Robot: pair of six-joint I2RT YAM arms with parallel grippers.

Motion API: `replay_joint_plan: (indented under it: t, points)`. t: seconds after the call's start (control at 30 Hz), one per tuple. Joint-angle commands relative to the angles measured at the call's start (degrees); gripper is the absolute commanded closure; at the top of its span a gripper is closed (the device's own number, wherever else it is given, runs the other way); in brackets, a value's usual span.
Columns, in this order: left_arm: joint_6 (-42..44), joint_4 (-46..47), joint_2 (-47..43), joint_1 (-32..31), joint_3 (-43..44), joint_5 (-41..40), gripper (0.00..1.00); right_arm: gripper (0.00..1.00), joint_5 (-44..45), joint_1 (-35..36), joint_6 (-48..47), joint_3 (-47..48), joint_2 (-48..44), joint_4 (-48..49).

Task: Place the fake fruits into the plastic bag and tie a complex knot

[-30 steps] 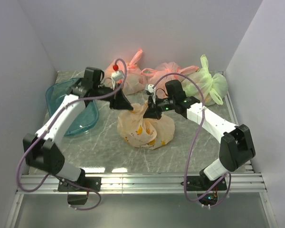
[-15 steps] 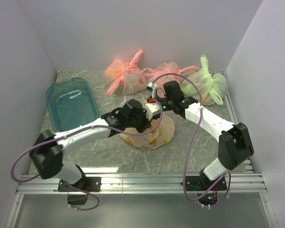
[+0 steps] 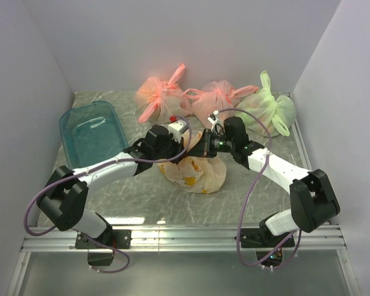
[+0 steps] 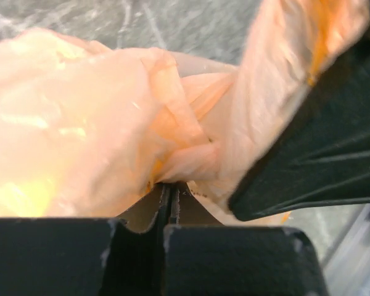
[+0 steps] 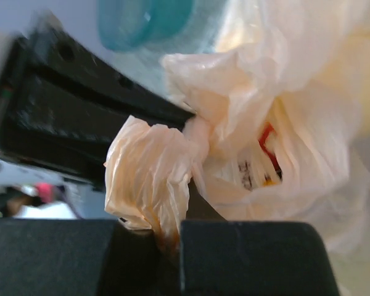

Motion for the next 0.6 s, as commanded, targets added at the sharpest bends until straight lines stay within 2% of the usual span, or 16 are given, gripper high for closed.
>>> replay_joint_plan:
  t: [0.0, 0.17, 0.2, 0.33, 0.37, 0.43, 0.47, 0.5, 0.53, 0.57]
  points:
    - [-4.10, 5.08, -1.67, 1.53, -1.58, 6.71, 1.00, 1.00, -3.20, 0.73, 17.96, -0.05, -2.50, 13.72]
    - [-5.16, 7.29, -3.60, 2.15, -3.07, 17.25, 1.00, 1.00, 0.23, 0.64, 25.29, -2.33, -2.59, 15.84]
    - [-6.29, 7.29, -4.30, 2.06, -3.42, 20.66, 1.00, 1.00, 1.37, 0.64, 26.60, -3.21, -2.68, 15.06]
    - [-14.54, 10.36, -4.57, 1.80, -4.30, 25.35, 1.00, 0.99, 1.03, 0.73, 26.53, -4.01, -2.85, 17.07]
    - [-15.96, 11.15, -4.31, 1.71, -4.13, 25.01, 1.00, 0.91, 0.25, 0.64, 24.61, -3.31, -2.76, 16.38]
    - [-17.98, 11.68, -2.56, 1.88, -4.12, 25.09, 1.00, 0.75, -1.42, 0.73, 12.07, 1.16, -3.11, 6.57]
    - [-17.99, 11.34, -2.03, 2.06, -3.78, 24.66, 1.00, 0.72, -0.74, 0.64, 6.54, 3.09, -3.20, 1.31]
    - [-18.77, 11.94, -1.33, 2.76, -3.95, 24.74, 1.00, 0.68, 0.14, 0.64, -3.70, 6.42, -3.64, -8.58]
    - [-19.22, 12.65, -1.06, 2.94, -4.30, 25.70, 1.00, 0.57, 0.85, 0.55, -8.15, 7.76, -3.99, -12.42]
    - [-19.57, 13.09, -0.88, 3.11, -4.47, 25.79, 1.00, 0.51, 3.29, 0.46, -11.67, 8.81, -4.43, -16.20]
